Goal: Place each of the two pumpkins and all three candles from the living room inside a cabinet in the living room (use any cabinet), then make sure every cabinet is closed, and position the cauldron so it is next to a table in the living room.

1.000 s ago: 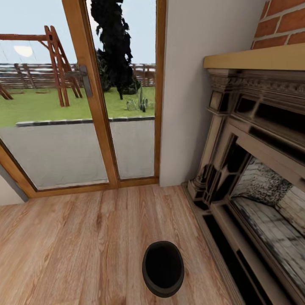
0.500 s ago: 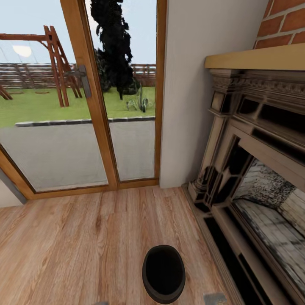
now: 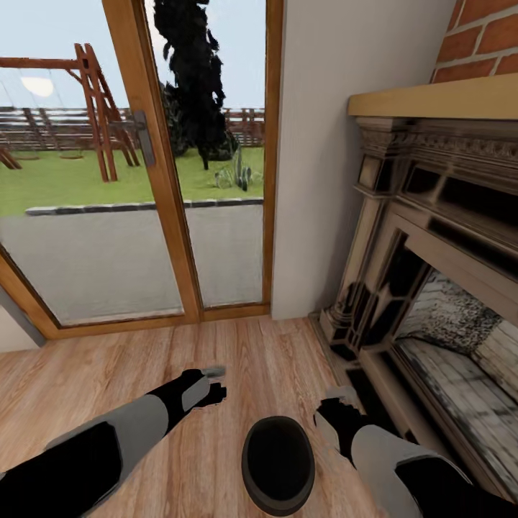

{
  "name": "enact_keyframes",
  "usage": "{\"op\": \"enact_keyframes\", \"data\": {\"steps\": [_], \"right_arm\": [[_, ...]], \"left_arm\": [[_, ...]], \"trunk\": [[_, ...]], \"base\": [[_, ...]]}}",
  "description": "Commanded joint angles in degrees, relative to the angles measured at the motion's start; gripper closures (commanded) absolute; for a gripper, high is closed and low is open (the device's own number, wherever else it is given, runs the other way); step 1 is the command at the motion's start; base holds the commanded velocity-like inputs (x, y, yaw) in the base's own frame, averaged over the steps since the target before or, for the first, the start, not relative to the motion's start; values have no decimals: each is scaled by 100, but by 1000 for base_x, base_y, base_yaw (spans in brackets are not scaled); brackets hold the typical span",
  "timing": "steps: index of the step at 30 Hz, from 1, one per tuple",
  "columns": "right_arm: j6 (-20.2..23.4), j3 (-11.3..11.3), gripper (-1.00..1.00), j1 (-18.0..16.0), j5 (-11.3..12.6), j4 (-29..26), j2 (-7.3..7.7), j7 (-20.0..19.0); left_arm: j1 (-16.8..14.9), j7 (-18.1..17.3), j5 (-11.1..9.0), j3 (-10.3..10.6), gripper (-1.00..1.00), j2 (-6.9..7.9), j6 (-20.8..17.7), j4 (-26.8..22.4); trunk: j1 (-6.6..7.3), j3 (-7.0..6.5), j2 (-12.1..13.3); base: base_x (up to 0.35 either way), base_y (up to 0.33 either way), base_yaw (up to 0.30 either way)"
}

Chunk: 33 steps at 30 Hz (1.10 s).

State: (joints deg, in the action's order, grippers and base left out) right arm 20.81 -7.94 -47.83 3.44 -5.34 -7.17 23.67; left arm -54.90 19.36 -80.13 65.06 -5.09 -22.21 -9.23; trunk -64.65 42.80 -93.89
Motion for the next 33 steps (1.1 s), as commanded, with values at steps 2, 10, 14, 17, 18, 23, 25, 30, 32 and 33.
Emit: {"op": "enact_keyframes", "data": {"steps": [2,10,14,17,18,23,25,30,32,33], "right_arm": [[165,40,-100,-187,5,-12,2,-2],[289,67,-100,-321,1,-17,20,-152],[339,65,-100,-323,-2,-27,22,-321],[497,72,-100,-324,-1,-29,39,-614],[502,73,-100,-324,-1,-29,39,-628],[511,73,-100,-324,-1,-27,15,-652],[511,66,-100,-324,-5,-24,-27,-656],[485,59,-100,-324,-9,-21,-17,-1334],[473,57,-100,-320,-10,-17,-12,-1429],[471,57,-100,-322,-11,-15,-8,-1445]], "left_arm": [[-70,300,-189,-178,-100,-3,4,-113],[-116,535,-348,-367,-100,20,-128,-546],[-119,527,-355,-389,-100,15,-468,-786],[-117,538,-327,-359,-100,38,-673,-1729],[-115,540,-324,-348,-100,50,-784,-1839],[-109,534,-354,-369,-100,182,-1608,-2020],[-108,548,-353,-411,-100,160,-1665,-1994],[-108,1827,-359,-554,-100,140,-1647,-1841],[-107,1962,-360,-788,-100,138,-1635,-1817],[-104,1986,-358,-903,-100,134,-1625,-1799]], "trunk": [[0,1,0],[0,1,0],[0,1,0],[0,1,0],[0,1,0],[-88,72,-160],[-132,108,-241],[-242,198,-441],[-286,234,-521],[-308,252,-561]], "base": [[0,0,0],[0,0,0],[0,0,0],[0,0,0],[0,0,0],[0,0,0],[0,0,0],[0,0,0],[0,0,0],[0,0,0]]}}
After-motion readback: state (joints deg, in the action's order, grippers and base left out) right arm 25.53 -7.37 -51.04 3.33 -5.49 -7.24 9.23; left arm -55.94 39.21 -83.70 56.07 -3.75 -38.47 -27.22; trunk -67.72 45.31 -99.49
